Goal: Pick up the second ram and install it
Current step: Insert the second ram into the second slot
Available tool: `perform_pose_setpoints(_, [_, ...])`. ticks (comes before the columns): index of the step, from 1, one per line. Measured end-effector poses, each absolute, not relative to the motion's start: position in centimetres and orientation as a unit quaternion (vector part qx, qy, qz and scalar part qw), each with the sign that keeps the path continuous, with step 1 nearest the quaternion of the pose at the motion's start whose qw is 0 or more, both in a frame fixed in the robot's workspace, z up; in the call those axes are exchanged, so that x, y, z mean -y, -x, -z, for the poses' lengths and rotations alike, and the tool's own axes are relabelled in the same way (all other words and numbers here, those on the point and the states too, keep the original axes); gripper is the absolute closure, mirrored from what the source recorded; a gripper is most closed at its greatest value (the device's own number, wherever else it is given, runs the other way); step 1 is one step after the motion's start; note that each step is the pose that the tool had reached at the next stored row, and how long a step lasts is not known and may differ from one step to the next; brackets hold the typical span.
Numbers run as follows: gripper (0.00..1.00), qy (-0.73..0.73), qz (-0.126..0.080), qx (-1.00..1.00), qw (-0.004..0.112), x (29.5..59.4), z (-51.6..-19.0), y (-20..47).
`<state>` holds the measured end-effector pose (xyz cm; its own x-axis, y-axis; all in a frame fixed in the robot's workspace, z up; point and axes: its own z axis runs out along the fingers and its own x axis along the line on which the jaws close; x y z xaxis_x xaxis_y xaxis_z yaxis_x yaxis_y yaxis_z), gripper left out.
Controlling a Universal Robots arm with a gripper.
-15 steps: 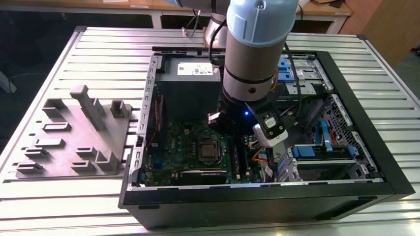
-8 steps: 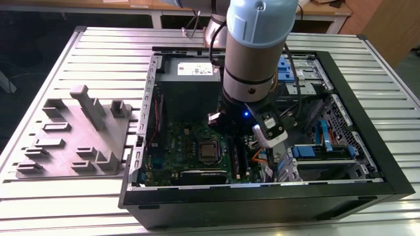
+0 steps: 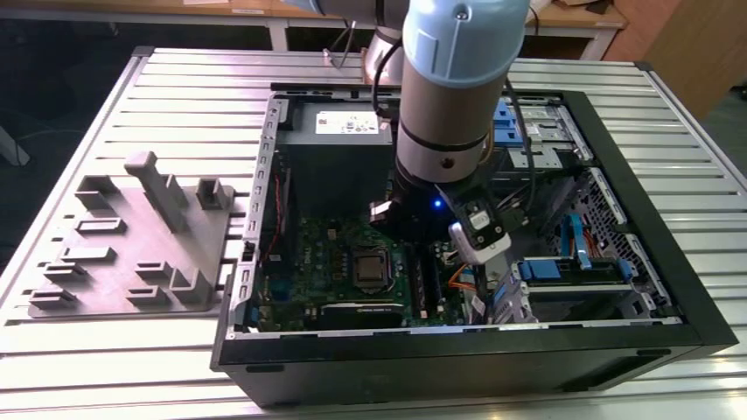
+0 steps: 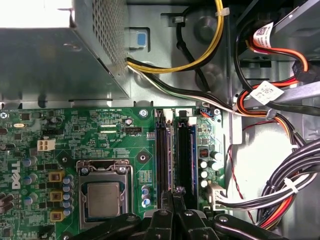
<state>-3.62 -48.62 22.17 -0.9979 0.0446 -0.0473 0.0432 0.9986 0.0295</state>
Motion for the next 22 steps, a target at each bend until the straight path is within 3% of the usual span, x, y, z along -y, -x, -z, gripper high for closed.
perform_pose_setpoints(22, [0.92,-0.022,-0.016,-0.999,0.024,48.62,-21.68,3.63])
